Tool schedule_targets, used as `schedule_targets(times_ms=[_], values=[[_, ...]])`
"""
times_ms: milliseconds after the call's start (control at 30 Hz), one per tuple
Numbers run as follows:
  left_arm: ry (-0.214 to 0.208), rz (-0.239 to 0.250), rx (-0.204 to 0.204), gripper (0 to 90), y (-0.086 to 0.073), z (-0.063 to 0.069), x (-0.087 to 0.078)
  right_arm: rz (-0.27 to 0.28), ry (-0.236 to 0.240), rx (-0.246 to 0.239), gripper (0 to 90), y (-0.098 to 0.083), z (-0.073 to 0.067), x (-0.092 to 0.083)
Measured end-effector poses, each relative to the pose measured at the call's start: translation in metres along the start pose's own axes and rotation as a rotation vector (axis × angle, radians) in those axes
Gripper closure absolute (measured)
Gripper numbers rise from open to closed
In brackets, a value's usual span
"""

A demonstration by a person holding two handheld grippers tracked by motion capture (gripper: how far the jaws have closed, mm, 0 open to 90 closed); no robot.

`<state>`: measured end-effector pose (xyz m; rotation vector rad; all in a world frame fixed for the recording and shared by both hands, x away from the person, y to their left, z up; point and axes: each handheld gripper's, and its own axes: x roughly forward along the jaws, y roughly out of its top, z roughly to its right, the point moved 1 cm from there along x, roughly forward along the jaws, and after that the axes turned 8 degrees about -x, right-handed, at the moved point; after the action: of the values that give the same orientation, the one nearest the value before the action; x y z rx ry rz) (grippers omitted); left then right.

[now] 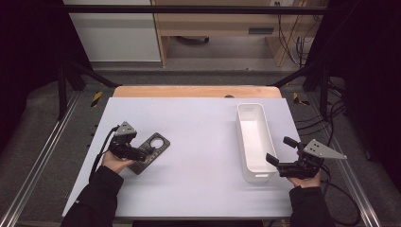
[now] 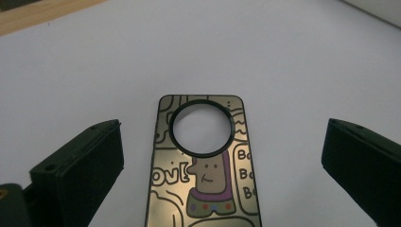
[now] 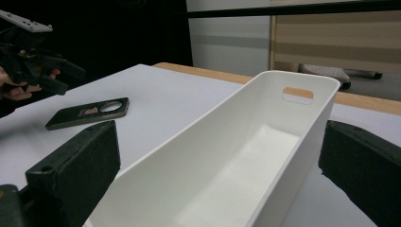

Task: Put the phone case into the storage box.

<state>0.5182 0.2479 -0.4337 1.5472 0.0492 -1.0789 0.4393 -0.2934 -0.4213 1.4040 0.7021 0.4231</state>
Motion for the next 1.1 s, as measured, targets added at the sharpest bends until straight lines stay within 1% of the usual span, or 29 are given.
schedule_targets(times_ms=[167, 267, 367, 500, 567, 667, 733, 800, 900, 967, 1033, 1100], values=[[0.021, -0.042, -0.001, 0.0, -0.004, -0.002, 0.009, 0.002, 0.001, -0.002, 0.1, 0.000, 0.000, 0.000], [0.027, -0.058, -0.010, 0.0, -0.006, -0.004, 0.013, -0.002, 0.000, -0.001, 0.1, 0.000, 0.000, 0.000], [0.041, -0.076, -0.009, 0.0, -0.009, -0.005, 0.017, -0.001, 0.000, -0.001, 0.2, 0.000, 0.000, 0.000], [0.046, -0.099, -0.014, 0.0, -0.012, -0.006, 0.023, 0.001, -0.001, -0.001, 0.2, 0.000, 0.000, -0.001], [0.047, -0.110, -0.020, 0.0, -0.014, -0.006, 0.026, 0.001, -0.002, -0.001, 0.2, 0.000, 0.001, -0.001], [0.053, -0.128, -0.017, 0.0, -0.015, -0.006, 0.029, 0.001, -0.003, -0.001, 0.2, 0.000, 0.001, -0.001], [0.050, -0.142, -0.023, 0.0, -0.016, -0.005, 0.031, 0.001, -0.002, -0.001, 0.2, 0.000, 0.001, -0.001], [0.061, -0.154, -0.013, 0.3, -0.017, -0.004, 0.034, 0.001, -0.002, -0.002, 0.2, 0.000, 0.001, -0.001], [0.072, -0.171, -0.009, 0.8, -0.018, -0.003, 0.037, 0.001, -0.003, -0.001, 0.2, 0.000, 0.001, -0.001], [0.070, -0.180, -0.015, 1.0, -0.019, -0.003, 0.039, 0.000, -0.001, -0.002, 0.2, 0.000, 0.001, -0.001], [0.075, -0.187, -0.012, 1.4, -0.020, -0.003, 0.040, -0.001, 0.000, -0.004, 0.2, 0.000, 0.001, 0.000], [0.078, -0.195, -0.017, 2.1, -0.020, -0.003, 0.041, -0.001, 0.000, -0.004, 0.2, 0.000, 0.001, 0.000]])
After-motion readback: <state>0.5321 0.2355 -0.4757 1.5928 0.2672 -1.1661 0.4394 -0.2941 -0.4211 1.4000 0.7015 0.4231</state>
